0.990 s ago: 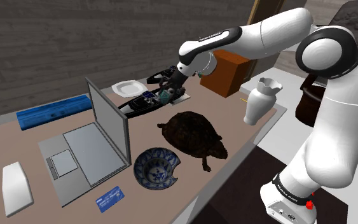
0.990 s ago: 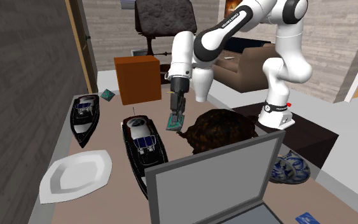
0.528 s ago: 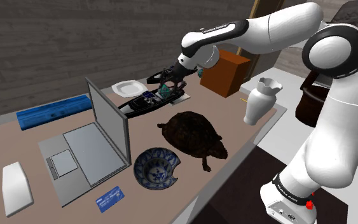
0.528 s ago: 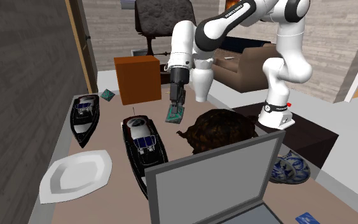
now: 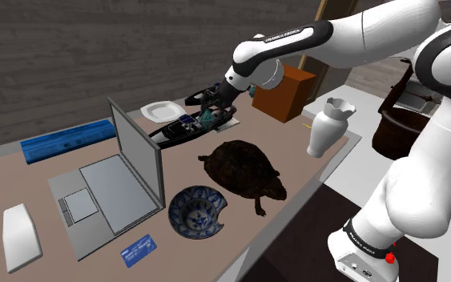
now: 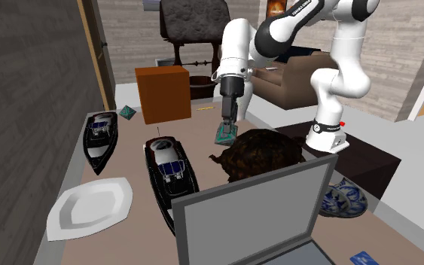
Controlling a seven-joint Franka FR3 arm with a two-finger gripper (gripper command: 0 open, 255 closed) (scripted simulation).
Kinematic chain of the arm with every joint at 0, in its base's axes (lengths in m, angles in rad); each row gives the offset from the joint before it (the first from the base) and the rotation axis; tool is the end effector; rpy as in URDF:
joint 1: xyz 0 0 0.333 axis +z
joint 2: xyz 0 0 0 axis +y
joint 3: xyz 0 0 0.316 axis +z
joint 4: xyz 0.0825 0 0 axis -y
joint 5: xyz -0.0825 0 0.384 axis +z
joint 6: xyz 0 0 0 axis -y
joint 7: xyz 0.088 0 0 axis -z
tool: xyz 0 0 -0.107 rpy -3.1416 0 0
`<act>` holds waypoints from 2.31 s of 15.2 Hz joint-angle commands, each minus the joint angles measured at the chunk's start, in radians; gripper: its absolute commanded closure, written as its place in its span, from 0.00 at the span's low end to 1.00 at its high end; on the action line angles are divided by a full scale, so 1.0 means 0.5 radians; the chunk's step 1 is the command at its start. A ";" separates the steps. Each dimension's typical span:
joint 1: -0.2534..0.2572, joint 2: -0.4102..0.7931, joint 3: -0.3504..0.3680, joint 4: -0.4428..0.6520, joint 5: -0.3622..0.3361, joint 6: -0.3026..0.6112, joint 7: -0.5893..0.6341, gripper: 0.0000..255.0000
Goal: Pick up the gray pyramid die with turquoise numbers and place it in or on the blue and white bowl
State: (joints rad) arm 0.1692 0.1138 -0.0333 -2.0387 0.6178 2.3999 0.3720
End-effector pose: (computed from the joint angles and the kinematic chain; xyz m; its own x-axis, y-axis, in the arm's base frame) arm 0.5902 0.0855 0.4145 0.8054 -0.5905 -0.0512 -0.5337 -0.6848 -0.4962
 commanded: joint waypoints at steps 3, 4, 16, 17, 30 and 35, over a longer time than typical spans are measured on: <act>0.094 -0.195 0.074 -0.261 -0.006 0.138 0.124 1.00; 0.117 -0.239 0.095 -0.317 -0.009 0.169 0.159 1.00; 0.359 -0.668 0.444 -0.827 -0.052 0.470 0.706 1.00; 0.376 -0.695 0.482 -0.856 -0.058 0.489 0.762 1.00; 0.528 -0.681 0.747 -1.052 0.006 0.809 1.035 1.00; 0.583 -0.559 0.732 -1.082 0.127 0.960 0.914 1.00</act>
State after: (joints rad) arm 0.4541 -0.1761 0.3341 -2.5749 0.6669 2.8638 0.8421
